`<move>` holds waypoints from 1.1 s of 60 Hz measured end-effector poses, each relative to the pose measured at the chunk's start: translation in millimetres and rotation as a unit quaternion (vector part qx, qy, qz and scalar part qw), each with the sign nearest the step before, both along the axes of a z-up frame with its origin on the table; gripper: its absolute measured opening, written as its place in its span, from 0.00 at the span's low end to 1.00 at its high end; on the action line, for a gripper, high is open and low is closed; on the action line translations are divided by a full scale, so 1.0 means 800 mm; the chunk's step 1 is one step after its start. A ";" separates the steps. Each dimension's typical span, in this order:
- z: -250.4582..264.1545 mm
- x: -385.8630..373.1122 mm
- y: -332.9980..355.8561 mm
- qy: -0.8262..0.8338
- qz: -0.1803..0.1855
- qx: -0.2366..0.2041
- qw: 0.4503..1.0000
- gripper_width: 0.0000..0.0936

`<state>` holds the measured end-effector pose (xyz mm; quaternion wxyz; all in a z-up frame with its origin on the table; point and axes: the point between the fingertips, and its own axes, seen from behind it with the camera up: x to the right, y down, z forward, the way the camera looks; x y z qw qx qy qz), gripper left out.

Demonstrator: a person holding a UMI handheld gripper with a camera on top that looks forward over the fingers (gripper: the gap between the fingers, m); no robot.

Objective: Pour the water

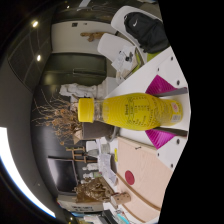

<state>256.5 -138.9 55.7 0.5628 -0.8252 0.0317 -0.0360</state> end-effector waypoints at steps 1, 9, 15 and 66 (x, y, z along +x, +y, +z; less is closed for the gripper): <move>0.001 -0.001 0.001 0.000 0.001 0.003 1.000 0.51; 0.000 -0.004 0.004 0.006 0.003 0.003 1.000 0.39; 0.000 -0.006 0.004 -0.007 0.002 -0.006 1.000 0.33; 0.283 -0.325 0.185 -0.536 0.036 0.037 0.842 0.33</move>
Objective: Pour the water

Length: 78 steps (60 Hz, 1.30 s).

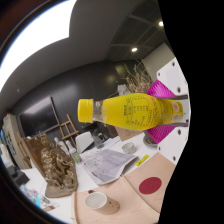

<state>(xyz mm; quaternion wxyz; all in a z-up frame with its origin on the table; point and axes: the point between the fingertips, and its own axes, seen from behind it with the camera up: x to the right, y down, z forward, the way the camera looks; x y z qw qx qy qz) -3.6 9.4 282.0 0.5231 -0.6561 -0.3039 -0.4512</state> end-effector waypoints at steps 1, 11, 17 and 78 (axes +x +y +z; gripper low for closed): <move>0.000 -0.012 0.004 -0.021 0.006 -0.003 1.000 0.33; -0.030 -0.116 0.050 -0.236 0.064 -0.033 0.969 0.32; -0.070 -0.142 0.072 -0.331 0.078 -0.064 0.938 0.32; -0.140 -0.110 0.066 0.378 0.037 -0.097 0.920 0.33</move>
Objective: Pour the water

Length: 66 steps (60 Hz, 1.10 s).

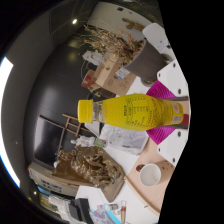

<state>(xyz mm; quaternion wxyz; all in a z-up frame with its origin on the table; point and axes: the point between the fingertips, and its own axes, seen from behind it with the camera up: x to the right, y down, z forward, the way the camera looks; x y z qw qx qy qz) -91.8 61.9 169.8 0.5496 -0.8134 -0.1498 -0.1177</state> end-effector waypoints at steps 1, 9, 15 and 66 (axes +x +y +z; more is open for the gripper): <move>-0.006 -0.001 0.001 0.016 0.003 -0.001 1.000 0.33; -0.058 -0.001 0.009 0.089 0.018 -0.013 0.996 0.33; -0.091 0.000 0.014 0.120 0.020 -0.019 0.992 0.34; -0.009 -0.008 -0.178 0.168 -0.117 -0.080 0.976 0.92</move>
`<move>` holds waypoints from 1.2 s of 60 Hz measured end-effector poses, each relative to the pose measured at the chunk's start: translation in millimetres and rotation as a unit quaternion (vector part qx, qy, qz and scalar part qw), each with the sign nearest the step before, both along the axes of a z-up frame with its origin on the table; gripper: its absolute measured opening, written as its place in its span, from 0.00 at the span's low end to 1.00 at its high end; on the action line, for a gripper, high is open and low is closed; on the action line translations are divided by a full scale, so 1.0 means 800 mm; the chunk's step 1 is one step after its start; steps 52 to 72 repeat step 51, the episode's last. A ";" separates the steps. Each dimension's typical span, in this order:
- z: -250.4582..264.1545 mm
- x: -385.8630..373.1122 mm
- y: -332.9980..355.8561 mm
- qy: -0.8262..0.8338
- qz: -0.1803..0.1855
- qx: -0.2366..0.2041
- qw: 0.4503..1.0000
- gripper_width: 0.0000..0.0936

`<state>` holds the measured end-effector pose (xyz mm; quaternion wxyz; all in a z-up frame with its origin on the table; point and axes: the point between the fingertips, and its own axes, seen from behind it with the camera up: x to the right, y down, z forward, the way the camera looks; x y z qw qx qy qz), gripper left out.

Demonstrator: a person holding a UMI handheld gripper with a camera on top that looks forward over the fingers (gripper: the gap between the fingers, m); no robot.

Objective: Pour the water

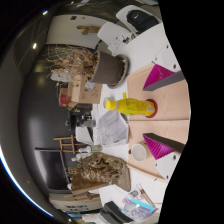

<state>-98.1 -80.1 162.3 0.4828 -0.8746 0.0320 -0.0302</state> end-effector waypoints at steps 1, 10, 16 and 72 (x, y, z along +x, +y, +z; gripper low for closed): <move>0.006 -0.005 -0.012 -0.001 -0.002 -0.002 1.000 0.92; 0.055 -0.045 -0.109 -0.013 -0.014 -0.008 1.000 0.92; 0.075 -0.075 -0.162 -0.011 -0.013 -0.011 1.000 0.92; 0.093 -0.137 -0.256 -0.035 -0.013 -0.018 0.999 0.92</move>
